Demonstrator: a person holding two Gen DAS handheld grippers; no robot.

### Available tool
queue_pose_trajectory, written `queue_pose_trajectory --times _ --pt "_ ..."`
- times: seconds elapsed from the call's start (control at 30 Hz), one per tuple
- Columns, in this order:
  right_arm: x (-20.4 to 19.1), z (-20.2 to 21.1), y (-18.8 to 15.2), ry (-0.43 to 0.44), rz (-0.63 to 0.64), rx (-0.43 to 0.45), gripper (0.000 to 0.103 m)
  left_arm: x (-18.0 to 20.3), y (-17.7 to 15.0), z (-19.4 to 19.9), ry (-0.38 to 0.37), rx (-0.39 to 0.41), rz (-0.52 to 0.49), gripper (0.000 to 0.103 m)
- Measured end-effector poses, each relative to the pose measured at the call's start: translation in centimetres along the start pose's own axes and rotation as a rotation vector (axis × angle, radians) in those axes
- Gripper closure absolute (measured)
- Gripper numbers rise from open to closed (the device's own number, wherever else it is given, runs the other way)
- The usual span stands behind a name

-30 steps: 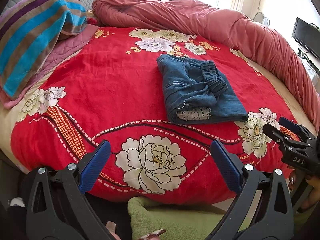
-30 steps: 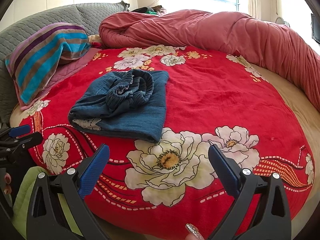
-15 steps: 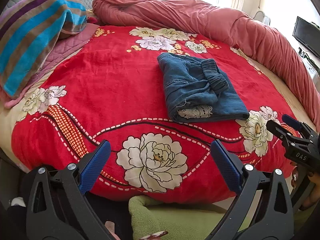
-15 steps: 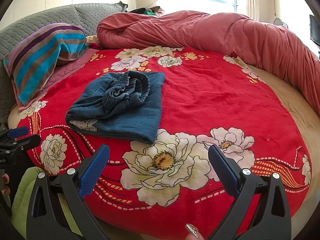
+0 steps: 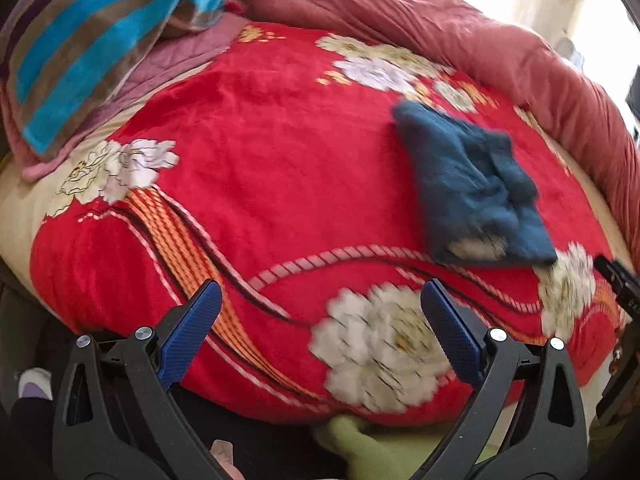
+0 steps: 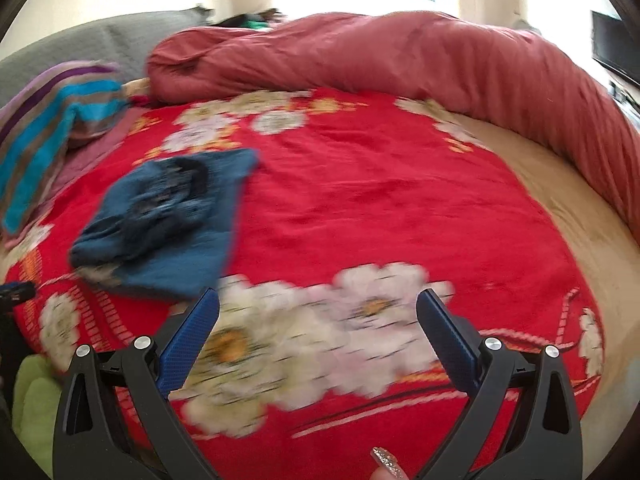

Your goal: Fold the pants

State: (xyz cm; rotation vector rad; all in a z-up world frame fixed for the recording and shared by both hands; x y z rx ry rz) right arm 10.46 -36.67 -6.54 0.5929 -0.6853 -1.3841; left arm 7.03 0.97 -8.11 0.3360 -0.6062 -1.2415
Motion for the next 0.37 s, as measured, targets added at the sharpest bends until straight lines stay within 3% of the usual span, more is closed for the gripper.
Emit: queue_pose_trajectory --times 0.07,0.13,0.27,0.37 --pt "2.7 -0.9 0.2 -0.063 -0.017 -0.011 0.005 -2.1 2.2 -0.4 0.007 0.019 0.047 0.010" --pt "7.4 -2.8 0.4 -0.107 -0.092 -0.041 0.005 -4.8 4.4 -1.1 0.071 0.033 0.093 0.010" --pt "16.9 -5.8 0.5 -0.205 -0.255 -0.091 0.005 -12.9 9.7 -4.0 0.258 0.036 0.202 0.010" --pt "25.5 -8.3 0.4 -0.383 -0.306 -0.163 0.005 -17.9 13.1 -6.3 0.336 0.016 0.290 0.010"
Point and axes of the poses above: each gripper's, at about its wrist camera, not at the fingertips, and z roughly against the way its jaws point, x to its right, y to its top, the point moved 9 cm from there along -z, roughly the way its jaws point, and after that the axes turned 9 degrees about z, right-handed, at the moved point
